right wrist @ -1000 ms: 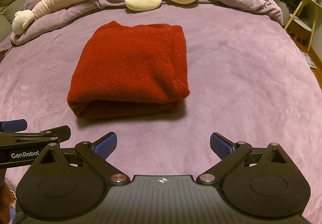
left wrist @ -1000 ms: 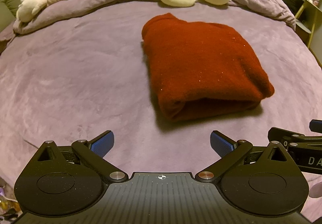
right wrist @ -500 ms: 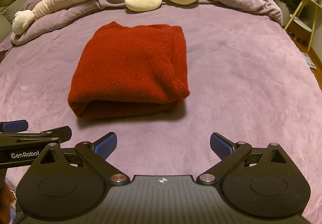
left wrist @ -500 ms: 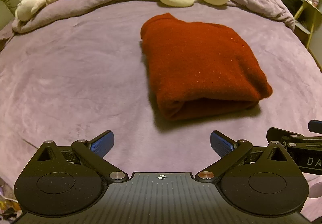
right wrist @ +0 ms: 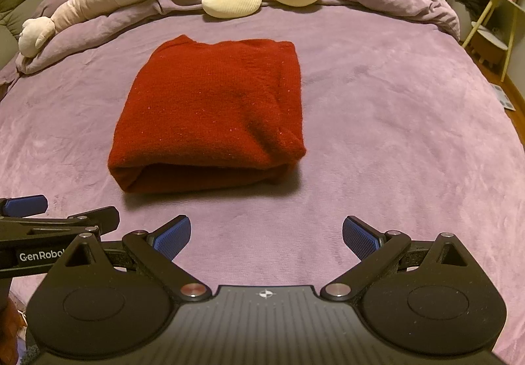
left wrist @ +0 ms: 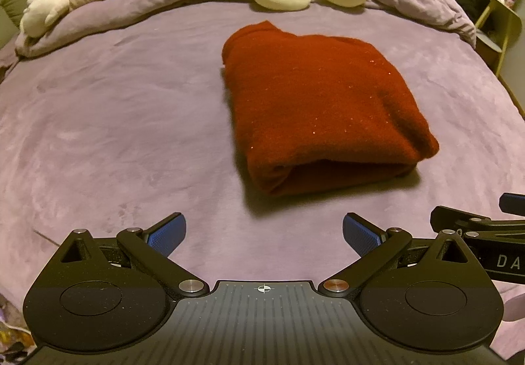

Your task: Fold small clothes

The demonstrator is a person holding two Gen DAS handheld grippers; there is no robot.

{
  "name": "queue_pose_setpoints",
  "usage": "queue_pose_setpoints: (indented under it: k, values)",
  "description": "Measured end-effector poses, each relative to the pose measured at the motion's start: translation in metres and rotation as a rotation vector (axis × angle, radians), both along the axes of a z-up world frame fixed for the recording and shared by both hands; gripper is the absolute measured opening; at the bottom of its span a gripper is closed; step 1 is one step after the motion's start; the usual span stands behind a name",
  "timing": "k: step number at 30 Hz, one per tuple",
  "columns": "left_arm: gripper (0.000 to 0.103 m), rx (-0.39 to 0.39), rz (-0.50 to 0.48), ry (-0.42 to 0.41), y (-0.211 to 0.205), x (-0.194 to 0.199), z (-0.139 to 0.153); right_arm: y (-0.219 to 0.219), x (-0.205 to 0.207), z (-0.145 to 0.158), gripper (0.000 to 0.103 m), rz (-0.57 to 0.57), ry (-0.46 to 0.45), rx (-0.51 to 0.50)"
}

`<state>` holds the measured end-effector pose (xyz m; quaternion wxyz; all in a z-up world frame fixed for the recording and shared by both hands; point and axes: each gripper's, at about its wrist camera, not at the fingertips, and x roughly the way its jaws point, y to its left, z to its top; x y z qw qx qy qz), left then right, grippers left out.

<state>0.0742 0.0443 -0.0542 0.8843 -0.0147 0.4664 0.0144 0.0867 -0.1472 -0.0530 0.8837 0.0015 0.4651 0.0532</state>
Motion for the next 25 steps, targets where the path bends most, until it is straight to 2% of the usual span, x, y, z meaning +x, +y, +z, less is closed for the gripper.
queue_pose_setpoints:
  k: [11, 17, 25]
  values:
    - [0.103, 0.017, -0.025, -0.017, -0.0030, -0.0007, 0.0006, -0.0016, 0.0001, 0.0009, 0.099, -0.001, -0.003, 0.000]
    - [0.103, 0.053, -0.021, -0.022, -0.0021, -0.0022, 0.0010, -0.0016, 0.0002, 0.0017, 0.099, -0.005, -0.002, -0.004]
    - [0.103, 0.050, -0.029, -0.021, -0.0019, -0.0032, 0.0016, -0.0017, -0.0002, 0.0024, 0.099, -0.006, -0.006, -0.004]
